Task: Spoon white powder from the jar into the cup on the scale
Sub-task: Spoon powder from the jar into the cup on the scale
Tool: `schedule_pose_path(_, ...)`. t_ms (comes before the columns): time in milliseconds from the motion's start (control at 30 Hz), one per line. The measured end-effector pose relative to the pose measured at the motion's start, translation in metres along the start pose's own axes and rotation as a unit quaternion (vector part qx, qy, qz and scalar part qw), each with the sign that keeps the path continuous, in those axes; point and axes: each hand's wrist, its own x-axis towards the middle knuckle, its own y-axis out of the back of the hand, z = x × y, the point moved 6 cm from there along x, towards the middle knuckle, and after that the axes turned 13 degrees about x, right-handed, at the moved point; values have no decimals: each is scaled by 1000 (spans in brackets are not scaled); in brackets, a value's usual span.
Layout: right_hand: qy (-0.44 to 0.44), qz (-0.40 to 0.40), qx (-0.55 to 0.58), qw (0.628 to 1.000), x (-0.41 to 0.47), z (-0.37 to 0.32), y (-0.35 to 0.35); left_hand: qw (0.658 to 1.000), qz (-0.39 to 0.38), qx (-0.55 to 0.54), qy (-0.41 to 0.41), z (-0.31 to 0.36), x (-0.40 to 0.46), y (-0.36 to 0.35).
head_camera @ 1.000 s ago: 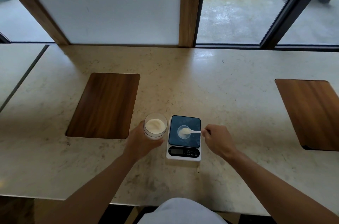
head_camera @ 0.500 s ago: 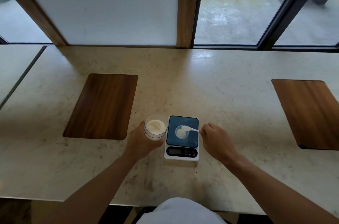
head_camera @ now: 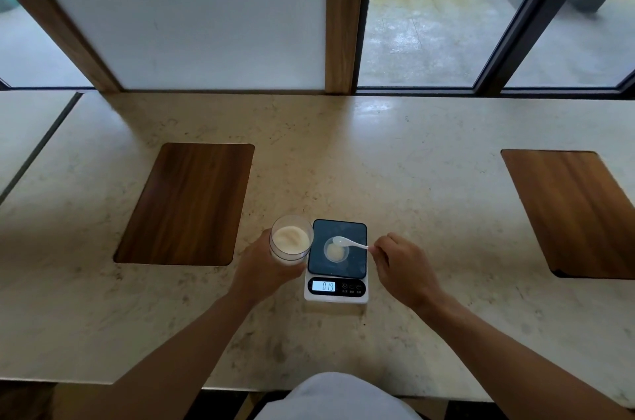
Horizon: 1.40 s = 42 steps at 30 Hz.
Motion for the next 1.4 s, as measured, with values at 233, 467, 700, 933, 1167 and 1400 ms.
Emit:
schedule_pose_path(233, -174, 73, 249, 950, 18, 3, 18, 1000, -8, 13, -7, 1, 1, -1)
schedule_pose_path(467, -66, 18, 230, 971, 32, -46, 18, 999, -17, 10, -27, 6, 1, 0)
schedule_pose_path(700, 106, -33, 73, 991, 30, -82, 6, 998, -36, 24, -41, 4, 3, -5)
schedule_pose_path(933, 191, -63, -1, 980, 28, -103, -2, 999, -15, 23, -40, 9, -2, 2)
schedule_pose_path(1167, 184, -94, -28, 978, 29, -100, -12, 999, -12, 25, -47, 9, -6, 3)
schedule_pose_path(1400, 138, -118, -26, 983, 29, -92, -22, 997, -11, 37, -73, 8, -8, 1)
